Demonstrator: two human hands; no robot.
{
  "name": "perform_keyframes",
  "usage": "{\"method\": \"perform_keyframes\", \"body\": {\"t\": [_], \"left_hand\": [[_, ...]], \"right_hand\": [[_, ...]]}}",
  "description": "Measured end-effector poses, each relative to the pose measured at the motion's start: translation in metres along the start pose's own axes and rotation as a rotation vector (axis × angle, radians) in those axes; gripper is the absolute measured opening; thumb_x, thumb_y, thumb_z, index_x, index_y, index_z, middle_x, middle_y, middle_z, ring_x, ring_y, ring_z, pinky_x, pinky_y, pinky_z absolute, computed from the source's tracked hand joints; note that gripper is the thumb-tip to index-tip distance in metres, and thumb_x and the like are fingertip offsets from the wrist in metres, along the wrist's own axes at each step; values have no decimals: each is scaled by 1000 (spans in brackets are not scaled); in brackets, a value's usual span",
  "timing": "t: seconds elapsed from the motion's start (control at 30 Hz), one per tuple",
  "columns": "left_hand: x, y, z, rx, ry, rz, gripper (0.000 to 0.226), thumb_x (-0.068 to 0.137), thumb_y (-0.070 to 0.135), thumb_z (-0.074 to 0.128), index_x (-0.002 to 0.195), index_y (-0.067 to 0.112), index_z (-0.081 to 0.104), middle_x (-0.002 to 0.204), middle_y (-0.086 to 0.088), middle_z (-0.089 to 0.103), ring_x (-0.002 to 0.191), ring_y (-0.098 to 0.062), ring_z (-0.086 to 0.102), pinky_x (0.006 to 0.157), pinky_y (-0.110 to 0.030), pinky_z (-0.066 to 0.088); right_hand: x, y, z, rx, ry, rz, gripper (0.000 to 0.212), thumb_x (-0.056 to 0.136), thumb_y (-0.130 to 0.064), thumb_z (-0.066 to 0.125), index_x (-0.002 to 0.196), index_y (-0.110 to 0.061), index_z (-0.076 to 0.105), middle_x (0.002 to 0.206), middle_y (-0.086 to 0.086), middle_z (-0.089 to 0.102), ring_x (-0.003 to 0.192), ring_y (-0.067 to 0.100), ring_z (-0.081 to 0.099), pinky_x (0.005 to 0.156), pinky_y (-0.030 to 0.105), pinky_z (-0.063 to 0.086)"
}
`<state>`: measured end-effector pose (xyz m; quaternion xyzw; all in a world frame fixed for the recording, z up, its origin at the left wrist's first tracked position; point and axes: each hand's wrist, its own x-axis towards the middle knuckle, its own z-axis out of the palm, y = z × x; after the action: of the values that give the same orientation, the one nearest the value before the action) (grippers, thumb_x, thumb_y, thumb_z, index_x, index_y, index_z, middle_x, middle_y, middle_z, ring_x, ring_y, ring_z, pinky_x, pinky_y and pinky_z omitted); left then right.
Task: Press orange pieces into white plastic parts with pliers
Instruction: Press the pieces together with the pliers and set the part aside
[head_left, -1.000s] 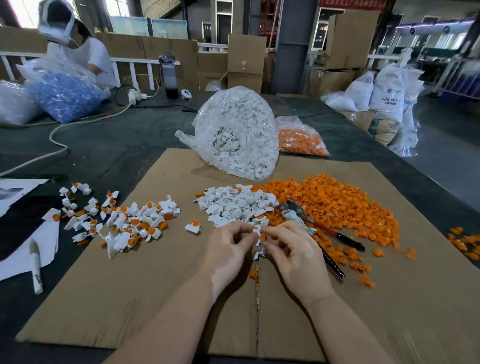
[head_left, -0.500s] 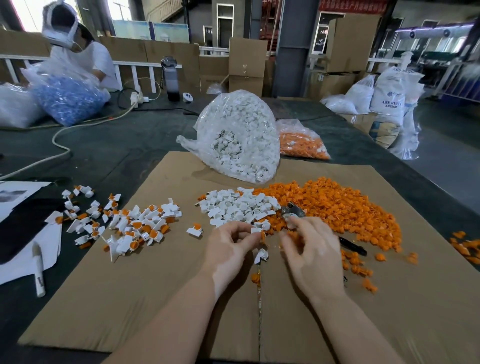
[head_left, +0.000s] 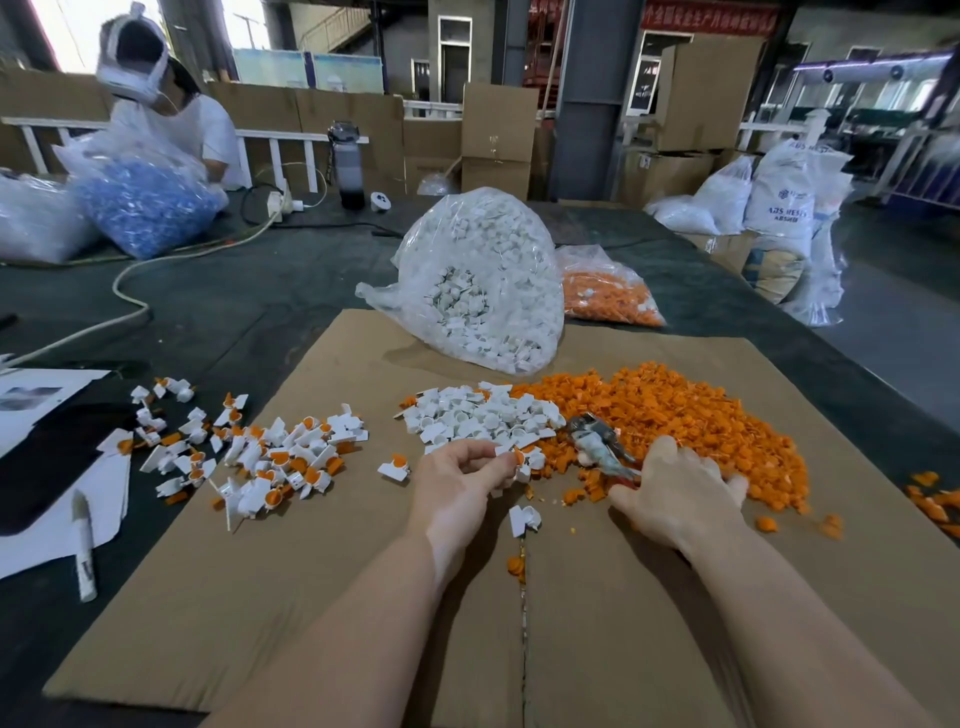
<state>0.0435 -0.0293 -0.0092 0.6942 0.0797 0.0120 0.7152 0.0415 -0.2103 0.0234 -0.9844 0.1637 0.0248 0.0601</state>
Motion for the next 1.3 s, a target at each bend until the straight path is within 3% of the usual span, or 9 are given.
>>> {"method": "perform_keyframes", "body": {"t": [0.1,0.17,0.27,0.37,0.47,0.7,0.9,1.13,1.3], "left_hand": [[3,0,2,-28,-4,-40,16,79,15,73,92,7,67,75,-8,70,58,-9,59,64,-23,48],[6,1,3,-68,4,-77,20,79,15,74,94,5,67,75,-10,70,60,-12,61,68,-29,53],[9,3,4,-149,9,-151,28,79,14,74,101,0,65,83,-18,69,73,-24,63,81,-39,54],[11,5,4,-170,5,-187,27,80,13,73,102,-2,65,79,-18,67,67,-23,60,67,-31,52],[10,6,3,-172,12,-193,25,82,11,70,101,-4,64,72,-14,65,60,-18,56,55,-22,47],[11,7,3,-183,32,-207,22,83,6,68,102,-4,63,76,-14,66,61,-16,60,54,-21,50],[11,8,4,-196,54,-223,19,84,5,67,100,-5,63,76,-16,67,64,-19,61,58,-27,51],[8,11,4,-204,49,-219,12,85,3,65,93,-6,64,52,-3,64,42,-6,58,41,-13,45],[6,11,4,-187,36,-200,7,86,4,64,85,-2,65,58,-6,64,44,-6,58,43,-13,46]], "right_hand": [[-5,0,-8,125,36,-62,34,87,-41,55,94,-13,38,108,9,53,94,25,43,75,32,34],[-10,-2,-11,113,71,-129,29,87,-39,53,88,-13,40,102,8,50,86,22,37,73,30,30],[-18,-8,-16,231,-12,-206,29,88,-38,50,88,-9,52,93,10,60,79,23,52,65,32,36],[-26,-17,-22,440,-180,-230,29,87,-33,50,90,-6,60,76,12,64,63,23,54,57,30,37],[-33,-24,-27,526,-321,-258,24,85,-28,52,76,-6,56,66,7,49,57,21,42,57,30,31],[-34,-23,-25,652,-511,-279,14,82,-20,50,70,-12,49,46,-3,39,45,15,33,55,33,27],[-35,-23,-26,629,-562,-281,9,81,-15,49,72,-11,50,52,-5,58,47,12,48,52,26,35],[-42,-31,-22,493,-409,-328,21,84,-14,52,68,-13,39,60,1,39,50,15,35,48,25,25],[-42,-32,-9,531,-326,-329,25,85,-14,52,66,-15,35,66,2,36,54,17,34,50,27,26]]}}
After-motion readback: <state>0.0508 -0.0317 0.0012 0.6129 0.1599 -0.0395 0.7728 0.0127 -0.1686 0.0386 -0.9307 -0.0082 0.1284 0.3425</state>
